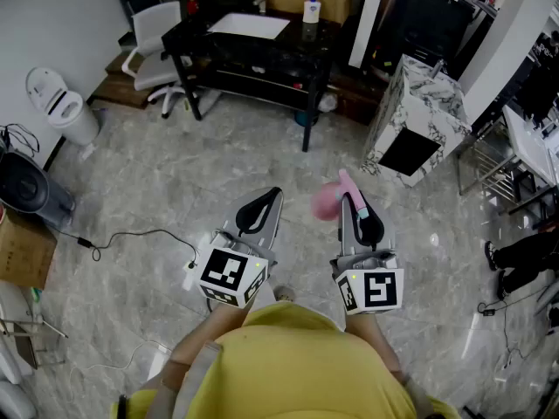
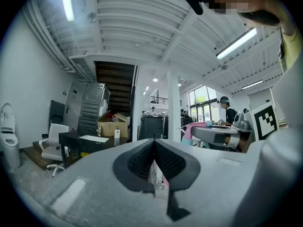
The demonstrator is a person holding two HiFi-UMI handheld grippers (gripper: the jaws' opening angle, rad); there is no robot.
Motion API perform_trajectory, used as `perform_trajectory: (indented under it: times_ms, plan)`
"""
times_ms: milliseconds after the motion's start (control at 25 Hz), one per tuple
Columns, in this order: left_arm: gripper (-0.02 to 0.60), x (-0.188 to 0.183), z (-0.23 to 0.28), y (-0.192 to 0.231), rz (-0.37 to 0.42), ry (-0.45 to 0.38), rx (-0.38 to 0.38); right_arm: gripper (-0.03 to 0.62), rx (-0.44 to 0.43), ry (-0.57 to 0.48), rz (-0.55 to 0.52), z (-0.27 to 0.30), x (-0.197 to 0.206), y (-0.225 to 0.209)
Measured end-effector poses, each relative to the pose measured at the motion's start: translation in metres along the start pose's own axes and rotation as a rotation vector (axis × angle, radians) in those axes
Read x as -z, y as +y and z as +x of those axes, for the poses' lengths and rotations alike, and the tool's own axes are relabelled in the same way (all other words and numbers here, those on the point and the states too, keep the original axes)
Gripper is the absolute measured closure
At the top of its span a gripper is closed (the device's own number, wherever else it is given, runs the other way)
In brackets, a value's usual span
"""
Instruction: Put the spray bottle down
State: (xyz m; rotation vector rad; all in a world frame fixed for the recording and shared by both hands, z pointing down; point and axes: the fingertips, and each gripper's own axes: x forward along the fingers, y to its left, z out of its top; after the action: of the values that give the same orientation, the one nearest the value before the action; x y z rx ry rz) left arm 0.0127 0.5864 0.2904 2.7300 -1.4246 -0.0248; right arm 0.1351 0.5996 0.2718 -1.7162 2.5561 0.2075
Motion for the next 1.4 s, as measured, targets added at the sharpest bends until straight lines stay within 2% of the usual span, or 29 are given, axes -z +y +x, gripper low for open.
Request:
perform_trajectory:
  times_ms: [200,440,720,1000,1400]
  plan:
    - [0.578,0.003,0.006,0.005,-0.010,-0.001,0.002,0.531,-0.009,0.001,-0.004,0.011,0.004,0.000]
    - [0.578,0.011,0.030,0.042,-0.031,-0.015,0.015,0.531,-0.025,-0.017,0.014,0.052,0.012,0.006]
    - [0.578,0.011,0.102,0.126,-0.063,-0.032,0.107,0.531,0.034,-0.012,-0.033,0.154,0.031,0.002]
    - [0.578,-0.004,0.180,0.222,-0.030,-0.029,0.236,0.531,0.134,-0.008,-0.044,0.279,0.043,-0.001]
    - [0.578,-0.004,0.255,0.321,-0.042,-0.017,0.292,0.531,0.202,0.013,-0.053,0.391,0.063,-0.012]
